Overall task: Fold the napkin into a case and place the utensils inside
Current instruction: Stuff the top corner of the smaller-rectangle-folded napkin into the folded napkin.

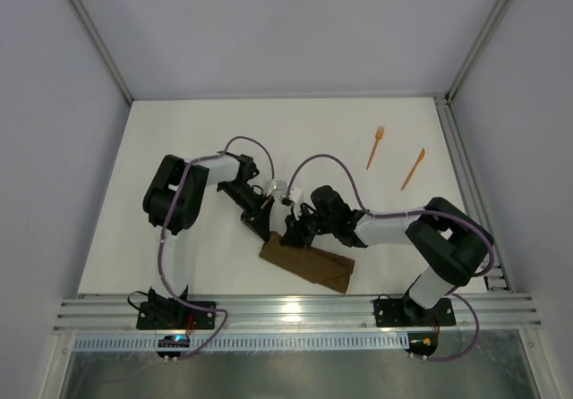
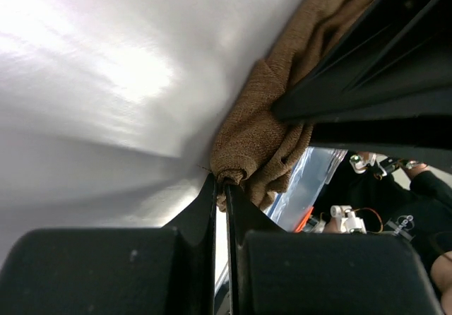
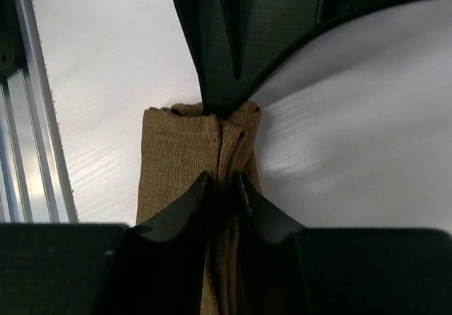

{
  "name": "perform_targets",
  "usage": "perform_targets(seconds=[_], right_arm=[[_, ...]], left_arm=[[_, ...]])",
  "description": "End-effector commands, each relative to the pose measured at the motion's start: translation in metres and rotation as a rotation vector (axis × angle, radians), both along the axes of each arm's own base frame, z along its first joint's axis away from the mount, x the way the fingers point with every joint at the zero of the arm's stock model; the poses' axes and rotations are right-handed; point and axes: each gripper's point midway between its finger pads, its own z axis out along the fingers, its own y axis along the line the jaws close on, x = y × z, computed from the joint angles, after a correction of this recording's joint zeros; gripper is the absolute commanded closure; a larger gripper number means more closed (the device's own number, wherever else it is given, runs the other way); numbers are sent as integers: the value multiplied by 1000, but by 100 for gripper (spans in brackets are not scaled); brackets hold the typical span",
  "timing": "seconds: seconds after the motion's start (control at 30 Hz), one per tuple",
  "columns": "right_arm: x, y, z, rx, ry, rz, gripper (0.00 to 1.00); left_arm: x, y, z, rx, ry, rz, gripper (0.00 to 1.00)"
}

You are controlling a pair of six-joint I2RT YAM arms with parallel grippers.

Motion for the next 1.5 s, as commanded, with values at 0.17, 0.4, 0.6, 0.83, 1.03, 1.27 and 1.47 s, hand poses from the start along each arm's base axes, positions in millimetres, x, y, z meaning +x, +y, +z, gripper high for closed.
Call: perform_targets(seconds=[0.17,0.4,0.6,0.83,1.03,1.27,1.47], right_arm=[[-14,-17,-9,10,194,9,62],[-15,-10,-9,35,239,13,89],[-22,-13,-9,54,294,-26,97],[-33,-12,-15,-14,323,-63,97],[-34,-10,-8,-35,249,-103,97],[-24,0,-4,-35,220,-95,63],[-33,0,-12,-42,318,-110,57]], left_arm=[[15,9,-3,63,-45,32,100],[19,9,3,50,-58,69,100],[43,23,1,67,-103,164,100],[46,28,2,67,-116,193,100],[48,29,6,47,-123,225,100],[45,30,12,33,-126,227,100],[42,31,8,47,-109,237,100]])
